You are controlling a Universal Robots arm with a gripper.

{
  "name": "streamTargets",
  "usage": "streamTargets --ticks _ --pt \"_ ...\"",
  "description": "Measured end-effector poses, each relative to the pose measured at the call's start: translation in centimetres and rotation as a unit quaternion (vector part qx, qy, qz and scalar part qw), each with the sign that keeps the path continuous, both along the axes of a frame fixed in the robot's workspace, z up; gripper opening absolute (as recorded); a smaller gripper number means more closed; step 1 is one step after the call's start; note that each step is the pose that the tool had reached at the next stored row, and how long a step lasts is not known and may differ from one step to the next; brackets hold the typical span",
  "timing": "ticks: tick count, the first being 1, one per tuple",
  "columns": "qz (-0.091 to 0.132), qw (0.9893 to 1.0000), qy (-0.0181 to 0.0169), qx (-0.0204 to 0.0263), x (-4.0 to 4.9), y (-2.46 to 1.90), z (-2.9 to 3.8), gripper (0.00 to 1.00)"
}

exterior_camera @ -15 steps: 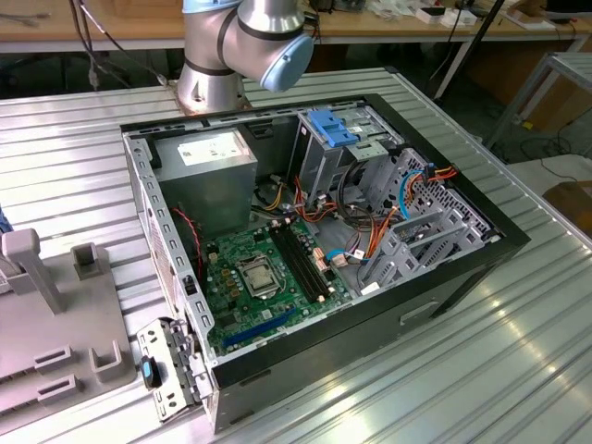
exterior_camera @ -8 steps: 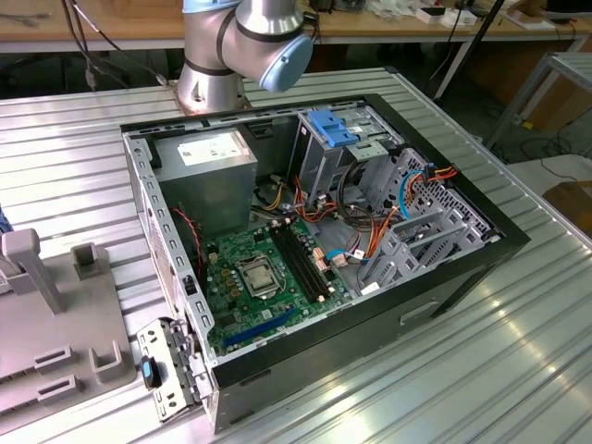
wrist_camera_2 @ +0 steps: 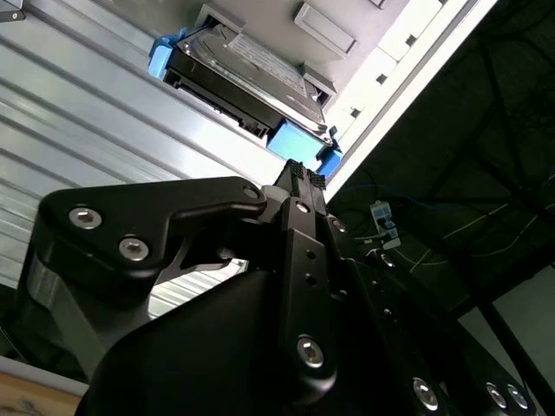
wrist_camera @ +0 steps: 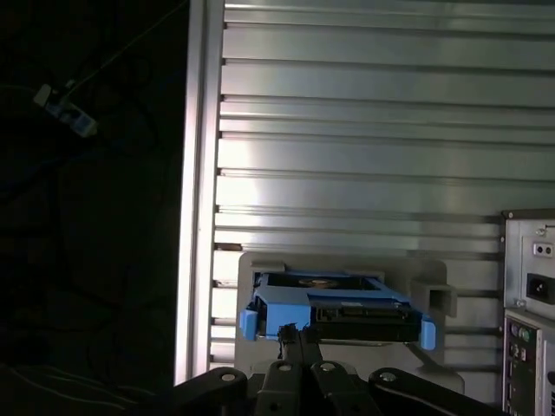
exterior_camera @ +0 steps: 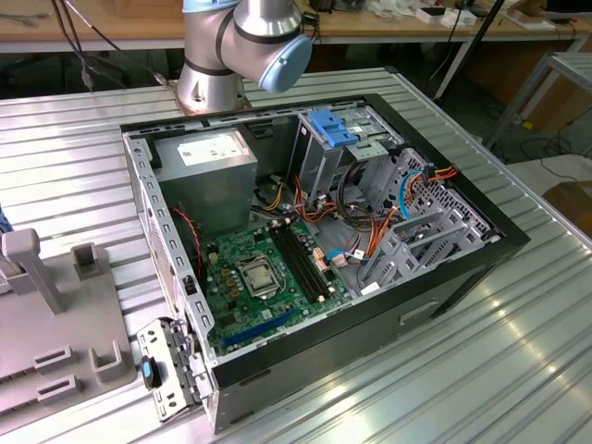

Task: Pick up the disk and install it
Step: 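Reach for the disk, then pick up the disk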

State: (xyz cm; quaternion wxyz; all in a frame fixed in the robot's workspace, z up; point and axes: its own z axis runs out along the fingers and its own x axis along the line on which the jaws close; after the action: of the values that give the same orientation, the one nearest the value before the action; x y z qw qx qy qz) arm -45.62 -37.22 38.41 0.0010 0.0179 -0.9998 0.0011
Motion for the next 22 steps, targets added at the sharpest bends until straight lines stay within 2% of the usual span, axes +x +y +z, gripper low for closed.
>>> streamTargets --ticks 16,19,22 --pt "0.003 1.0 0.0 0.0 -0.03 0.0 0.0 0.11" --pt "0.017 0.9999 0.0 0.0 -0.03 0.0 0.0 0.11" --pt "0.046 0.9989 0.0 0.0 -0.03 0.0 0.0 0.11"
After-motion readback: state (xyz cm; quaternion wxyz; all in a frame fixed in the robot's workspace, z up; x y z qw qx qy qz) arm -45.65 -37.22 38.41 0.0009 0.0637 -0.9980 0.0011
